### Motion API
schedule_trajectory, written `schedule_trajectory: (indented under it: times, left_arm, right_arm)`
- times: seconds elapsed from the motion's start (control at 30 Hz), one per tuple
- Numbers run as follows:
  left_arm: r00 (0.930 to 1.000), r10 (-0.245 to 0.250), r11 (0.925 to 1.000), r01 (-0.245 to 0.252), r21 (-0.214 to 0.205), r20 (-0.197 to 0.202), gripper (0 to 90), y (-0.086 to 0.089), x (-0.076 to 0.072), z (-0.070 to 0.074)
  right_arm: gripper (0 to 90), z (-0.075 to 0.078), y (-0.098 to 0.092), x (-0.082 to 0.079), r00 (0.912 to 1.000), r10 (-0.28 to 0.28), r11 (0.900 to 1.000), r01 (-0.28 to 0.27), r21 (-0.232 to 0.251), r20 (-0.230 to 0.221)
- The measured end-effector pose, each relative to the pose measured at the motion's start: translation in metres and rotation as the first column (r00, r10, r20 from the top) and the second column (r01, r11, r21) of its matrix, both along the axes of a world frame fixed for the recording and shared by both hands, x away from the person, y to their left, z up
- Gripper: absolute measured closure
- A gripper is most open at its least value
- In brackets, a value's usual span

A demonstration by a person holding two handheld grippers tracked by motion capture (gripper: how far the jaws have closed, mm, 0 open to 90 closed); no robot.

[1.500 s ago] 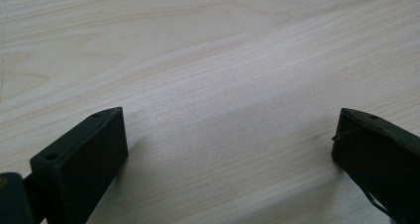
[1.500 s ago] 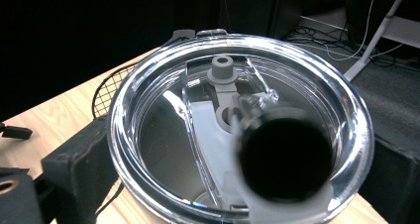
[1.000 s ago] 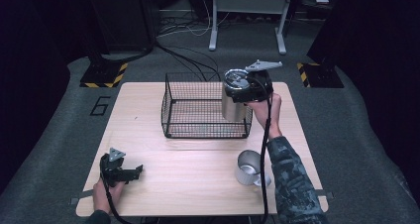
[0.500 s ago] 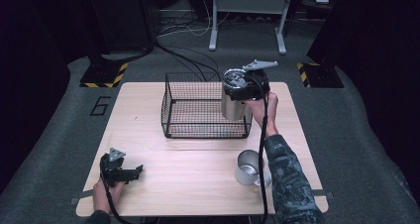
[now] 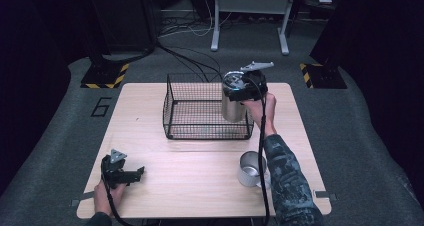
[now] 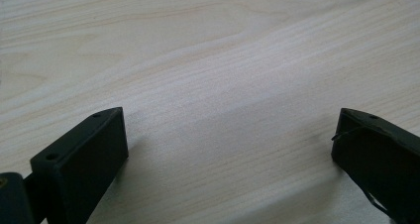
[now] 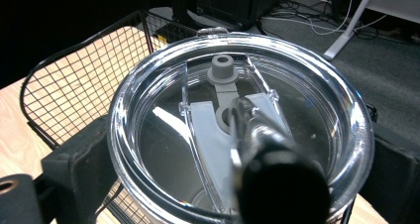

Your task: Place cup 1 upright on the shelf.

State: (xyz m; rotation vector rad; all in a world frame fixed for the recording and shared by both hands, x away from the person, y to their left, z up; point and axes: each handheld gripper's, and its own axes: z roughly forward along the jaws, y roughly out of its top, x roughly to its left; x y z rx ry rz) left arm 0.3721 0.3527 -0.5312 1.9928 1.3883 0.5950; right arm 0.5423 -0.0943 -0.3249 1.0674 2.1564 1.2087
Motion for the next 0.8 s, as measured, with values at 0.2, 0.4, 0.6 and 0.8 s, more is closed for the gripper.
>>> schedule_trajectory:
  times: [0.2,0.4,0.6,0.8]
  left_arm:
    - [1.0,0.003,1.0,-0.003,-0.001,0.008,0.6,0.0,0.0,-0.001]
    - [1.0,0.004,1.0,-0.004,-0.002,0.005,0.6,0.0,0.0,0.0]
    - [1.0,0.004,1.0,-0.004,-0.002,0.004,0.6,0.0,0.0,0.0]
    - [1.0,0.003,1.0,-0.003,-0.002,0.004,0.6,0.0,0.0,0.0]
  right_arm:
    - [3.4,-0.004,0.002,0.004,0.9998,-0.008,0.9999,0.008,-0.01,-0.019]
    - [3.4,-0.008,0.005,0.009,0.9996,-0.002,0.9997,0.002,-0.026,-0.029]
    - [3.4,-0.013,0.007,0.013,0.9986,-0.005,0.9996,0.004,-0.029,-0.053]
    - [3.5,-0.017,0.008,0.016,0.9973,-0.011,0.999,0.008,-0.043,-0.072]
